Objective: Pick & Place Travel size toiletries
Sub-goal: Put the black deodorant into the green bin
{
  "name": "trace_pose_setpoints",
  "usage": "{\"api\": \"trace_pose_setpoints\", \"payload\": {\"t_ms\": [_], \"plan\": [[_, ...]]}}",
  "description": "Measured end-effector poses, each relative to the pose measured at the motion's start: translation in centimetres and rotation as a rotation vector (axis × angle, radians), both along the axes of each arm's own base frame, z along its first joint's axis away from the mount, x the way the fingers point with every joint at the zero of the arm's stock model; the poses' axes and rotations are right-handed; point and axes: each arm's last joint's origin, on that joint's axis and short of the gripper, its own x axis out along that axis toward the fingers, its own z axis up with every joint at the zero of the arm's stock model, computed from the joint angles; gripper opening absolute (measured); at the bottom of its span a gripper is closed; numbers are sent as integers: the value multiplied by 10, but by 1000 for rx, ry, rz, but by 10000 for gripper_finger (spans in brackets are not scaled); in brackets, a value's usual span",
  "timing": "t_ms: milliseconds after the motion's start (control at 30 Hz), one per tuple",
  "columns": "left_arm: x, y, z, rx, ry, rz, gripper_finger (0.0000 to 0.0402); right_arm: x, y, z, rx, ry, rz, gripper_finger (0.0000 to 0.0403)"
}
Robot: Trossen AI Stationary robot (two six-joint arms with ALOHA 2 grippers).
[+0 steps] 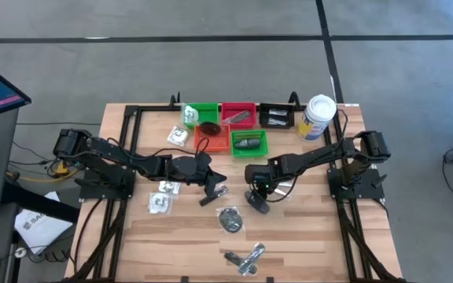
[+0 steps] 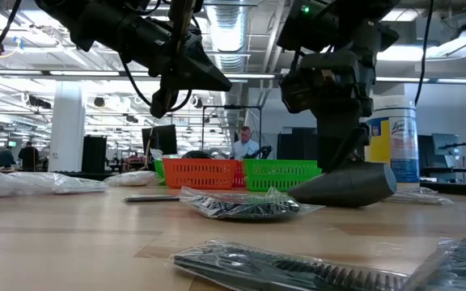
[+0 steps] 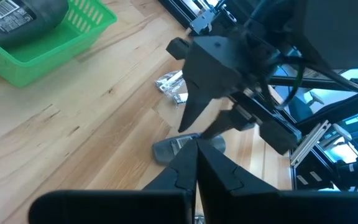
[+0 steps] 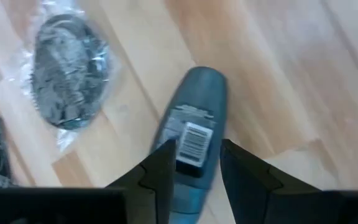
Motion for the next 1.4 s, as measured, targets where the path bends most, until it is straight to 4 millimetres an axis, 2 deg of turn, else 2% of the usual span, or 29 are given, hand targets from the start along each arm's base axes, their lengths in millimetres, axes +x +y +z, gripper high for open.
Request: {"api": "trace_pose_setpoints", "payload": {"t_ms": [333, 833, 1033, 1200, 1400], "plan": [[0, 0, 0, 7, 1, -3, 0, 0, 17, 3, -29, -38, 157, 118], [0, -4, 0, 7, 1, -17, 0, 20, 54, 56, -4, -142, 217, 118], [0, -3, 0, 6, 0, -15, 0, 12, 71, 52, -16, -95, 284, 118], [0, -4, 0, 5, 0, -18, 0, 5, 71, 47, -145, -40, 256, 118], [0, -6, 0, 3, -3, -18, 0, 1, 69, 40, -147, 0, 225, 118]]}}
